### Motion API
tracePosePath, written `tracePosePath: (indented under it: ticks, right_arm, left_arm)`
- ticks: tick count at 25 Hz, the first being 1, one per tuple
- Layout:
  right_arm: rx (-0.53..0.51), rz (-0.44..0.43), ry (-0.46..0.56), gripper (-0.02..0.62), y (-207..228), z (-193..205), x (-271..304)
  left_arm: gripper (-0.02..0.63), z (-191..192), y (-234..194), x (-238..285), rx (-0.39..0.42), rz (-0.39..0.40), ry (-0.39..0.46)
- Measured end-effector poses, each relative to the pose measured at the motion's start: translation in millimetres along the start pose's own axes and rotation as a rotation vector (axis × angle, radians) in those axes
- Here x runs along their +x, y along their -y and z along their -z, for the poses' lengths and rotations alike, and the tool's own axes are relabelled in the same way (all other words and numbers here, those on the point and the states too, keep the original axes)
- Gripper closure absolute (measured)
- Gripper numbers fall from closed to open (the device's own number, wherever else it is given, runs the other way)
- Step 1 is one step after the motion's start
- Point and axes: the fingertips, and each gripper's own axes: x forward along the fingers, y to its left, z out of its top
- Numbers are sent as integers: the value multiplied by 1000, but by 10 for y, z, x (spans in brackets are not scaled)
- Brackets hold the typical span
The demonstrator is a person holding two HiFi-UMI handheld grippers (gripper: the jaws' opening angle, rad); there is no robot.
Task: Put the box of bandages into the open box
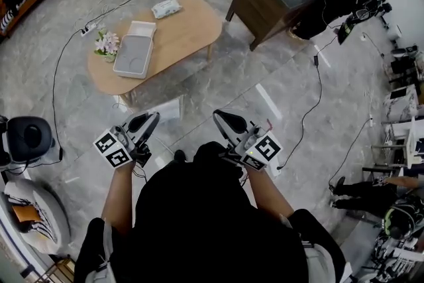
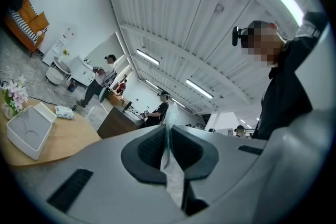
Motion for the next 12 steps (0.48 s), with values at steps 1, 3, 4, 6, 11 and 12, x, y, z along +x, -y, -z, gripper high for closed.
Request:
tracePosePath:
  ticks: [1, 3, 4, 6, 11, 12]
  right_arm:
    - [3, -7, -2, 584, 97, -7, 49]
    - [9, -22, -1, 584, 329, -29, 161]
    - [12, -29, 1, 584, 463, -39, 226]
    - [21, -48, 4, 584, 756, -57, 362]
    - [18, -127, 20, 584, 1515, -266, 688]
    - [14, -145, 21, 584, 1659, -333, 747]
  left_arm:
    - [580, -20, -64, 52, -2, -10, -1]
    - [580, -81, -208, 181, -1, -30, -1]
    - [580, -118, -294, 256, 2, -40, -1]
    - [580, -186, -491, 434, 6, -66, 0]
    - [580, -388, -939, 1028, 4, -134, 13]
    - [580, -450, -1000, 1151, 3, -144, 20]
